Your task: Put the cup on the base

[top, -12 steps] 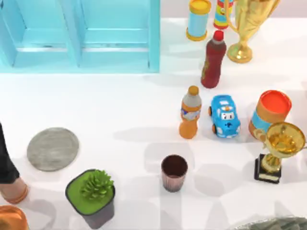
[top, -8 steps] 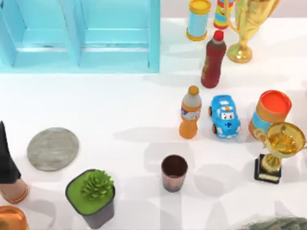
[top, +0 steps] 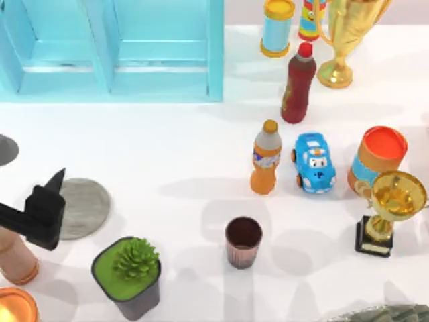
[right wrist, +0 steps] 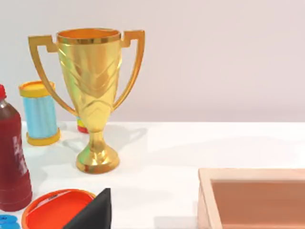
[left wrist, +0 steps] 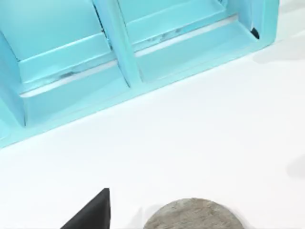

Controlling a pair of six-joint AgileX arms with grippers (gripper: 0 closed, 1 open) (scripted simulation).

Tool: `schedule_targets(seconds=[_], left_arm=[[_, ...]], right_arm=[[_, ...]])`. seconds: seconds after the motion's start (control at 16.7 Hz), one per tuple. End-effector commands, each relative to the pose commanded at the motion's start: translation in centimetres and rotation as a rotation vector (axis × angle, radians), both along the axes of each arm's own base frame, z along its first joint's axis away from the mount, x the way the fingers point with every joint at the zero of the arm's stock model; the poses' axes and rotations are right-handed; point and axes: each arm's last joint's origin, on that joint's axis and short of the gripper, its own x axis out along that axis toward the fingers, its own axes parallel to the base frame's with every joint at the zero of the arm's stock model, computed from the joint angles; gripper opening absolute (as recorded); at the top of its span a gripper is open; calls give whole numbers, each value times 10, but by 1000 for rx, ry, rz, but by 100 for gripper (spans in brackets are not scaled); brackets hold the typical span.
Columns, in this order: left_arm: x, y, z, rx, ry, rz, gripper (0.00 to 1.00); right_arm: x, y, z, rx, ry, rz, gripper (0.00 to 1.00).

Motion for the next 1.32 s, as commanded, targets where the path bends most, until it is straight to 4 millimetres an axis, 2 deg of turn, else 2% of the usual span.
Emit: schedule_targets(seconds=[0.18,0.36,0.6,0.84,0.96,1.08,1.32], left_arm=[[31,-34,33,160,195,-193,100],[65,-85,50,342,380,-406,100],[97,-166,45,582,582,-676,100],[105,-235,21,772,719,-881,100],[103,-256,10,836,763,-947,100],[101,-267,3,872,787,-983,100],[101,-269,2,878,791,-989,100]], right_arm=[[0,0,0,0,0,0,100],[0,0,0,0,0,0,100],[0,0,0,0,0,0,100],[0,0,0,0,0,0,100],[0,0,0,0,0,0,100],[0,0,0,0,0,0,100],[0,0,0,0,0,0,100]])
